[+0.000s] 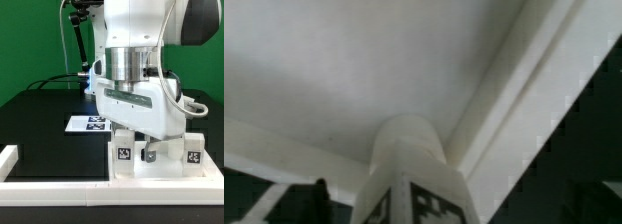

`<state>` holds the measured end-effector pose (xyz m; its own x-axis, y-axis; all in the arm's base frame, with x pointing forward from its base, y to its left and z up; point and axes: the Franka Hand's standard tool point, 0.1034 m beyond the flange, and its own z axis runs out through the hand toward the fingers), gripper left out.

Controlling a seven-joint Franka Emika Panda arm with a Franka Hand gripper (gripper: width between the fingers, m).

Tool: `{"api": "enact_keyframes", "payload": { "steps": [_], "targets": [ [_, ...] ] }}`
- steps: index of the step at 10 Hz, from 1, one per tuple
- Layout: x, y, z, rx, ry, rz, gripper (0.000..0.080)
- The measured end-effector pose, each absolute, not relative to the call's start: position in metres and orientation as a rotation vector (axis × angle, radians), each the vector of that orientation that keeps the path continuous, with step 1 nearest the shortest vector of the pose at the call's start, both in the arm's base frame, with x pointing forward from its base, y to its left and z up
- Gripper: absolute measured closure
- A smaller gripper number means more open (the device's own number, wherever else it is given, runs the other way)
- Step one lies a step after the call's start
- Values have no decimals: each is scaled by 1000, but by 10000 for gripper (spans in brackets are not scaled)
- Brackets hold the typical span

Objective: Assemble square table

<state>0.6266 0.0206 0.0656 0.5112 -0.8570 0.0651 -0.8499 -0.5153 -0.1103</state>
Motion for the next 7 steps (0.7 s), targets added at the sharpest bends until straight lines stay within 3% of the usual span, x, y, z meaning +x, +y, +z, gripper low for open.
{"api": "enact_keyframes", "payload": {
  "steps": [7],
  "targets": [
    [629, 5, 71, -3113, 413, -213, 151]
  ]
}}
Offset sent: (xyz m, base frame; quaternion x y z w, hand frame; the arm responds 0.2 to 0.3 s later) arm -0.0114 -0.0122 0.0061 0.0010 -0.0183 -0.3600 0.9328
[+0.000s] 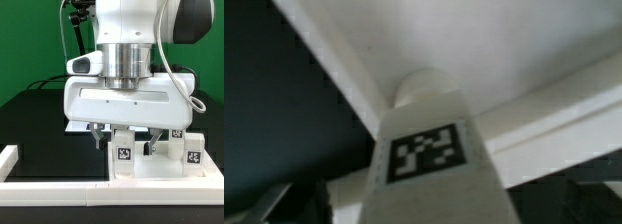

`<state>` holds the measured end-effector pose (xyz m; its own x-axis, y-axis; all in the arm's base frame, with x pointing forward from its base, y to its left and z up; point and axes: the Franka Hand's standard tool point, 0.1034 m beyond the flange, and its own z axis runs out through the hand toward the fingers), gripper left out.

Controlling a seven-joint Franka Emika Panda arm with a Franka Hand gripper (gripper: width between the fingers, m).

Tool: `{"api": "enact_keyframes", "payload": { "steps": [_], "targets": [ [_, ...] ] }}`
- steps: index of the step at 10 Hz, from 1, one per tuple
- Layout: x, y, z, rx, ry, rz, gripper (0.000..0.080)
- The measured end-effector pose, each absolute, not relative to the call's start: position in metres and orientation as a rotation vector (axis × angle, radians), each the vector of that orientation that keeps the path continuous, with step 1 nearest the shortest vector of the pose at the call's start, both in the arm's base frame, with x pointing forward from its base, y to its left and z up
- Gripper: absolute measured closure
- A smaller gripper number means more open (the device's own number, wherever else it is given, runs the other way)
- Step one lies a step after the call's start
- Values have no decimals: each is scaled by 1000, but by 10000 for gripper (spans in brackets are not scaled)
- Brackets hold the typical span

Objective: Assemble square table

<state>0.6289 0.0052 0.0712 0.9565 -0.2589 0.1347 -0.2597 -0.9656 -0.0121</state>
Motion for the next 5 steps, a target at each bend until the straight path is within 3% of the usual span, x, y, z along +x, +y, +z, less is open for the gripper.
{"api": "enact_keyframes", "payload": {
  "steps": [2, 3, 4, 5],
  "targets": [
    [628, 5, 70, 3095, -486, 210, 151],
    [628, 5, 70, 3094, -485, 210, 268],
    [628, 5, 70, 3090, -532, 210, 268],
    [628, 6, 69, 3063, -706, 208, 469]
  ]
}}
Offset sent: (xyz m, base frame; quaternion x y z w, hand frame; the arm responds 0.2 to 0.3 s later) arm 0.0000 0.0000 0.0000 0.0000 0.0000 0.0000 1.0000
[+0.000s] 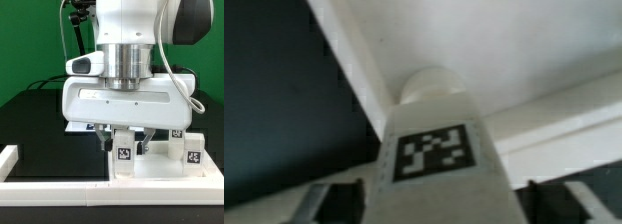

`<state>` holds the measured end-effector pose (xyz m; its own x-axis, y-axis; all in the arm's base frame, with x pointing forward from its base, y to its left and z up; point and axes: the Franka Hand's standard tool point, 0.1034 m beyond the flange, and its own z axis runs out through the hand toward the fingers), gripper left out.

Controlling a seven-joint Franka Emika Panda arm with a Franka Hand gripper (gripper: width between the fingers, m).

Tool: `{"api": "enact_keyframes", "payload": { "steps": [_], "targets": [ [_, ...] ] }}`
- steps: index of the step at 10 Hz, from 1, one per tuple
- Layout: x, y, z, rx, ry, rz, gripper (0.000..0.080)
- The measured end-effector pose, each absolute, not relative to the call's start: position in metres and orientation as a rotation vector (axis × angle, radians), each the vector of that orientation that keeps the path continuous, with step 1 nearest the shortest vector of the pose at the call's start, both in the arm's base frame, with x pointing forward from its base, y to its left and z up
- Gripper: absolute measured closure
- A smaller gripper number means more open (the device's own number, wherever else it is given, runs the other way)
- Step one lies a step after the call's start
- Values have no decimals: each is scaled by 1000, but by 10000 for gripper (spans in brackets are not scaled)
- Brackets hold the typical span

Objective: Assemble square table

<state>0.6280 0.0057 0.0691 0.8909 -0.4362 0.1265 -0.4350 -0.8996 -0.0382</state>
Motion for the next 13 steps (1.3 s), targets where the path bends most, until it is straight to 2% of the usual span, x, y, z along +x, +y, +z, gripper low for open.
{"api": "enact_keyframes", "payload": {
  "steps": [1, 5, 10, 13],
  "targets": [
    [628, 5, 69, -3020, 791, -206, 512],
    [627, 3, 68, -2816, 1304, -192, 512],
    [624, -6, 67, -1959, 2276, 59, 512],
    [624, -4, 66, -1860, 2361, 65, 511]
  ]
}}
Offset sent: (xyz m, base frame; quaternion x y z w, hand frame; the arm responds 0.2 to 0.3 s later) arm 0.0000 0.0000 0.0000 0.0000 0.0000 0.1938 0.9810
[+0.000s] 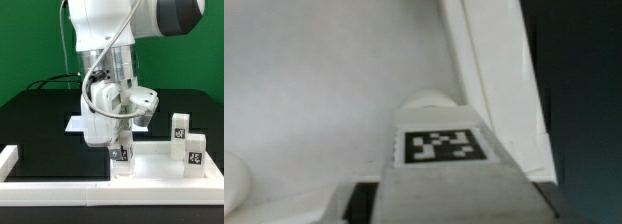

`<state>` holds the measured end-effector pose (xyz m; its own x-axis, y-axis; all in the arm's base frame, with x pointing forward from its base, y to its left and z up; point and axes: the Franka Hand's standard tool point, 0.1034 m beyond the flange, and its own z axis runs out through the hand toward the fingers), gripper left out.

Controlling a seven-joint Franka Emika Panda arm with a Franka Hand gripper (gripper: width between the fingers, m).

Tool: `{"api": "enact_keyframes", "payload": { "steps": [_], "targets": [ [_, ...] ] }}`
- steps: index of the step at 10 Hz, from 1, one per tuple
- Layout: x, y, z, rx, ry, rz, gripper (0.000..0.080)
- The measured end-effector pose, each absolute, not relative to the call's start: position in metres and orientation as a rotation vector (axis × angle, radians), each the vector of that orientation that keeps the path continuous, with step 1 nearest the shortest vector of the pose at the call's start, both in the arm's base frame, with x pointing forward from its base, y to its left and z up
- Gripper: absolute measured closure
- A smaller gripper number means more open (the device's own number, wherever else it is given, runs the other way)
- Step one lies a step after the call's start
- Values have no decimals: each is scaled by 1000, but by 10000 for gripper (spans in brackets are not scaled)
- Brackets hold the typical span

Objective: Assemble square table

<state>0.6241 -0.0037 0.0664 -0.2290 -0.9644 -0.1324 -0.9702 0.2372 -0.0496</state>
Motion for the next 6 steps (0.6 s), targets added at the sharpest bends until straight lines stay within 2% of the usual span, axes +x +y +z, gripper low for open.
{"api": "enact_keyframes", "payload": {
  "steps": [1, 2, 3, 4, 6],
  "targets": [
    [624, -2, 66, -1960, 2302, 45, 332],
    [623, 10, 66, -2224, 2122, -7, 191],
    [625, 16, 67, -2422, 1897, -34, 191],
    [625, 17, 69, -2545, 1728, -41, 159],
    [625, 15, 68, -2641, 1584, -47, 151]
  ]
}}
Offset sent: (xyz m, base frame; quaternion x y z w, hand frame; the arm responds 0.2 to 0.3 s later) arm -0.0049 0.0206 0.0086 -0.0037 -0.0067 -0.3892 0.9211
